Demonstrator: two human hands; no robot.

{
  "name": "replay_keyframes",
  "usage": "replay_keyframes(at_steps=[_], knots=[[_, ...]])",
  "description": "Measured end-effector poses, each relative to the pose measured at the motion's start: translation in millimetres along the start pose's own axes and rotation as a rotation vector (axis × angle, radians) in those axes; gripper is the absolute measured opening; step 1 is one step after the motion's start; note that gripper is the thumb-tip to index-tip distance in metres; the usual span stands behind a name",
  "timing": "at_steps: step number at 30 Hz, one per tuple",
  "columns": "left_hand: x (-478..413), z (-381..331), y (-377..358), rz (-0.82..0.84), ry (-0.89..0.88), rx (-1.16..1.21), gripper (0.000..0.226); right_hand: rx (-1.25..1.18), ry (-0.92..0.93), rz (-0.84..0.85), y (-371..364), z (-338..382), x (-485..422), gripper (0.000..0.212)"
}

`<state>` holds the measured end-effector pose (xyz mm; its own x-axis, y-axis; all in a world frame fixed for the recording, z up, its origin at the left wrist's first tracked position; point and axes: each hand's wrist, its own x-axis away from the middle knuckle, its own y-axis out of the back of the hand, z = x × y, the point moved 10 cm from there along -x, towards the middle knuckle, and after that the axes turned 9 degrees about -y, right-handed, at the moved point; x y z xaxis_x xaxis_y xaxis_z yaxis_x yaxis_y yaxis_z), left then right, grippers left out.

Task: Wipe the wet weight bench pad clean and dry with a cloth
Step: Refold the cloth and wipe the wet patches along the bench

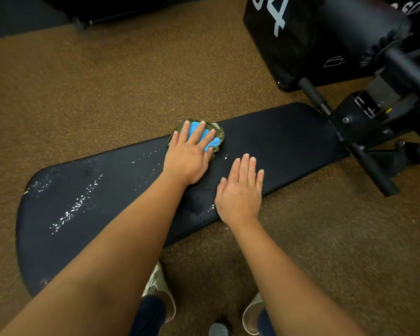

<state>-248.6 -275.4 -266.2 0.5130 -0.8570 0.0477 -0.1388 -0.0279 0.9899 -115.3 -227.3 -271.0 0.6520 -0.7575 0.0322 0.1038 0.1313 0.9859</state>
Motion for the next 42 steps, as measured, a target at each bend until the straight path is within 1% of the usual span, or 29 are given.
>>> replay_keyframes(at_steps=[1,2,3,6,7,8,9,11,12,13,18,21,25,28,31,34,39,42], knots=[[-2,-3,0,-0.009,0.047,-0.011,0.052,-0.002,0.003,-0.001,1,0,0,0.062],[-2,-9,-2,-0.011,0.049,-0.022,0.053,-0.005,0.003,-0.005,1,1,0,0.062],[-2,-16,-4,-0.004,0.000,-0.035,0.056,-0.007,0.000,-0.012,2,1,0,0.062],[-2,-21,-4,0.020,-0.236,-0.042,0.063,-0.004,-0.013,-0.039,4,1,1,0.065],[-5,-16,-3,0.020,-0.256,-0.039,0.062,-0.003,-0.013,-0.040,4,1,1,0.065],[-10,-10,-2,0.019,-0.231,-0.037,0.058,0.000,-0.011,-0.034,3,1,0,0.064],[-15,-5,-2,0.016,-0.167,-0.029,0.054,0.003,-0.008,-0.020,2,1,0,0.063],[-24,-4,-2,0.002,-0.021,-0.004,0.052,0.008,0.003,0.004,0,1,0,0.061],[-28,-9,-1,-0.010,0.011,-0.002,0.053,0.010,0.008,0.008,1,1,0,0.062],[-32,-17,-1,-0.018,0.002,-0.009,0.053,0.012,0.011,0.010,1,1,0,0.062],[-55,-34,-3,0.015,-0.191,-0.037,0.053,0.025,0.003,-0.005,0,1,-1,0.062],[-68,-34,-4,0.021,-0.218,-0.033,0.051,0.024,0.004,0.003,-1,1,-1,0.063],[-75,-27,1,-0.006,-0.122,-0.032,0.051,0.022,0.014,0.026,-2,1,-1,0.062],[-73,-19,2,-0.004,-0.030,-0.034,0.052,0.023,0.006,0.007,0,1,-1,0.064],[-64,4,4,-0.021,0.084,-0.021,0.051,0.015,0.007,-0.005,1,2,-1,0.068],[-51,23,6,-0.031,0.170,-0.013,0.048,0.012,0.008,-0.007,1,2,-1,0.068],[-31,41,12,-0.126,0.345,-0.010,0.043,0.005,0.011,-0.005,3,1,0,0.068],[-27,44,13,-0.156,0.448,0.013,0.041,0.006,0.015,0.013,1,1,0,0.066]])
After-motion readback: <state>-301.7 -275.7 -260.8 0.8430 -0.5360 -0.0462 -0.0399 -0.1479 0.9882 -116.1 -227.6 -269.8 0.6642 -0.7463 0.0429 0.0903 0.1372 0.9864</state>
